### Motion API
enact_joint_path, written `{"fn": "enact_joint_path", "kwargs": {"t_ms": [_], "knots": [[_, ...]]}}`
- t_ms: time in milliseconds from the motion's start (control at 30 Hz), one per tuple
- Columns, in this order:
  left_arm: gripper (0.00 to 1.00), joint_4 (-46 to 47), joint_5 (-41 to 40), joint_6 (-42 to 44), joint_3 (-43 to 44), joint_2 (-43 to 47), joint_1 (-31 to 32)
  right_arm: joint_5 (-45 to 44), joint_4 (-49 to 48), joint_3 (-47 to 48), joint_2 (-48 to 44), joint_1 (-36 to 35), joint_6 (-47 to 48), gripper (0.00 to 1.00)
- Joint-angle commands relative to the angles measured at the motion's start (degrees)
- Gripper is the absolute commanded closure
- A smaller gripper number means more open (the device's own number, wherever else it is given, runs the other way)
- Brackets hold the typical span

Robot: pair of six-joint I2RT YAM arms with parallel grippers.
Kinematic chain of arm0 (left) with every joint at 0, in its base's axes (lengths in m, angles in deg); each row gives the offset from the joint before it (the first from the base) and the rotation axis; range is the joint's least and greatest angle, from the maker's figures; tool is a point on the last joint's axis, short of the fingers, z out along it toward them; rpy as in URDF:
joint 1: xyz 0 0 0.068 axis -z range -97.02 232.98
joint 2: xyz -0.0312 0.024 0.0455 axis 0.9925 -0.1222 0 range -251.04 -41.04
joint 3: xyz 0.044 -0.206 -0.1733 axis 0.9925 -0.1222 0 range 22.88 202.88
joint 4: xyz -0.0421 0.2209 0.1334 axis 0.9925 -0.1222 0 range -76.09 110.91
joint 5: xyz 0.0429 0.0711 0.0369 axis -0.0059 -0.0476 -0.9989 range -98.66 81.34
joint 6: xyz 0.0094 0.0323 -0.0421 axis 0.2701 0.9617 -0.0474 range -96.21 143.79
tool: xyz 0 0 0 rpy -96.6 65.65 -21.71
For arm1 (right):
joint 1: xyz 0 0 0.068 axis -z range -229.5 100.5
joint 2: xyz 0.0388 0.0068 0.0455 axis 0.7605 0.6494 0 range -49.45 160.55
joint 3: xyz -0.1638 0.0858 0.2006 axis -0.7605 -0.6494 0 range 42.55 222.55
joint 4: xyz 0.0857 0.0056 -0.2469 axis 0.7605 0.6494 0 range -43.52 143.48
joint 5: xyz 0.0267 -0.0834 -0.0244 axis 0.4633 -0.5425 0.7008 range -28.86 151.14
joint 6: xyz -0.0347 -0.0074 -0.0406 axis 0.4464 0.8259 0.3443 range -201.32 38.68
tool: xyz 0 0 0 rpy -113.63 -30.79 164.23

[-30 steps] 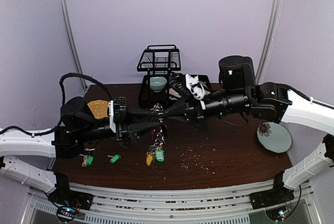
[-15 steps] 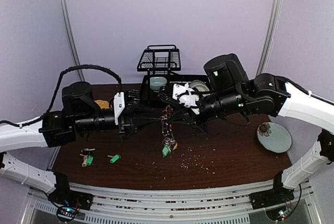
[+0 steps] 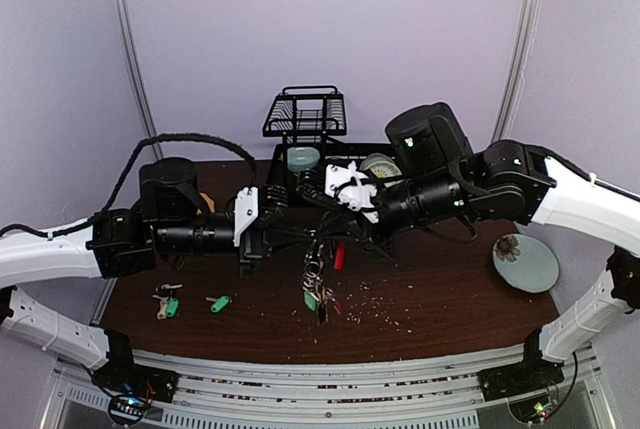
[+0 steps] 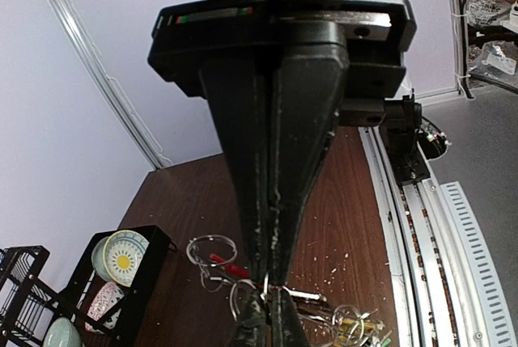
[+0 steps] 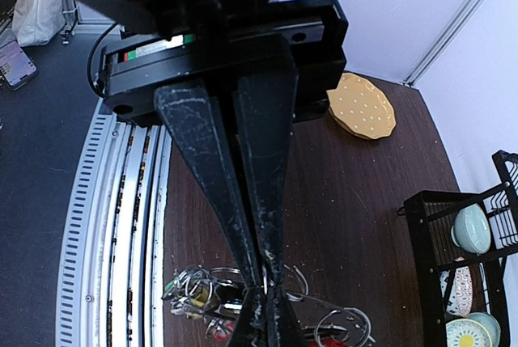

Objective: Put the keys on the keyring

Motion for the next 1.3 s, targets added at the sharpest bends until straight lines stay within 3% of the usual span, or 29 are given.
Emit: {"fn": "enact_joint_path", "kwargs": {"t_ms": [0, 167, 267, 400, 700, 1133, 1267], "knots": [[1.00, 1.9, 0.3, 0.3, 1.3, 0.0, 0.0, 0.1, -1.4, 2.0, 0.2, -0.5, 1.0, 1.00], [1.00, 4.5, 0.8, 0.0, -0.6, 1.5, 0.0, -0.2, -2.0, 1.7, 0.1, -0.5, 0.3, 1.00], [1.00, 8.0, 0.3, -0.8, -2.8, 3.1, 0.0, 0.5, -5.3, -0.8, -2.1, 0.2, -1.2, 0.87], [1.00, 14.5, 3.2, -1.8, -6.1, 4.4, 0.0, 10.6, -15.3, -10.3, -7.0, 4.7, -5.2, 0.77], [1.00, 24.6, 6.3, -6.9, -9.0, 4.3, 0.0, 16.4, -25.9, -17.6, -7.4, 4.7, -12.3, 0.79], [1.00, 25.6, 4.8, -7.2, -9.6, 5.0, 0.0, 12.2, -19.2, -17.0, -9.8, 5.9, -10.5, 0.79], [1.00, 25.7, 5.1, -7.3, -9.6, 5.0, 0.0, 16.0, -20.6, -18.1, -11.4, 6.5, -10.8, 0.70]]}}
